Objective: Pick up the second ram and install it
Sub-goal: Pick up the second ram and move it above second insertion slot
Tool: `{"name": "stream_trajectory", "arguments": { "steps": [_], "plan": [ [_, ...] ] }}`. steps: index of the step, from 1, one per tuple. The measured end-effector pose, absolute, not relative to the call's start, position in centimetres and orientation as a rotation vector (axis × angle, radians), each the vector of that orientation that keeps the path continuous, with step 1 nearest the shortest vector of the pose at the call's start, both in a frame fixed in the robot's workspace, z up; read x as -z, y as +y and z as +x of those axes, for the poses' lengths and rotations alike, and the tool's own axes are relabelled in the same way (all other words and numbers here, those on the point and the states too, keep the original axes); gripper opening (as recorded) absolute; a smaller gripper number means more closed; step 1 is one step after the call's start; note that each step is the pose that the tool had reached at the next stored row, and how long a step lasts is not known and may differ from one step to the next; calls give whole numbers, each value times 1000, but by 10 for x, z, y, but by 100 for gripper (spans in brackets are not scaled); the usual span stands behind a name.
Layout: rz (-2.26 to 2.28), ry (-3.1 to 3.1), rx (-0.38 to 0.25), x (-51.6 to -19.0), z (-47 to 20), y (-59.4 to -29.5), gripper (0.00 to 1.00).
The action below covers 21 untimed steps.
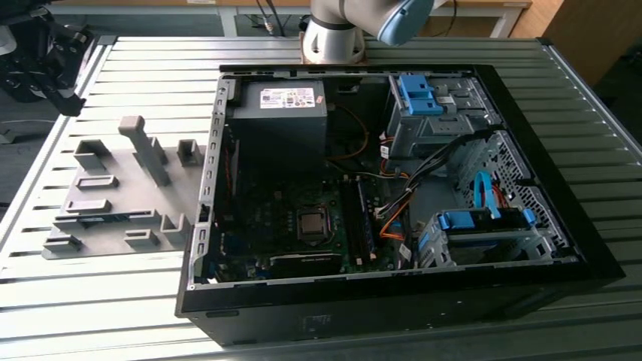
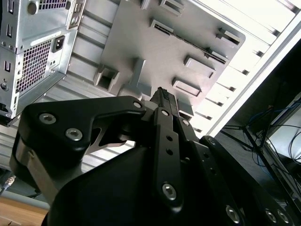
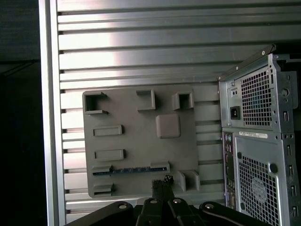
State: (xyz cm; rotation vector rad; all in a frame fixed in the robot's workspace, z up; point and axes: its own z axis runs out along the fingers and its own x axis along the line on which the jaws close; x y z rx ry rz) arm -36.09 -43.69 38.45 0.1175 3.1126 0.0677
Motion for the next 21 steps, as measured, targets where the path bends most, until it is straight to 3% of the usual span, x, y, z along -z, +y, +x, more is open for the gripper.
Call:
{"name": "stream_trajectory", "arguments": {
  "steps": [4,5,21],
  "plan": [
    [118,3113,-68,-385,-361,-437,11],
    [118,3113,-68,-385,-362,-437,17],
    [118,3113,-68,-385,-363,-437,17]
  ]
}}
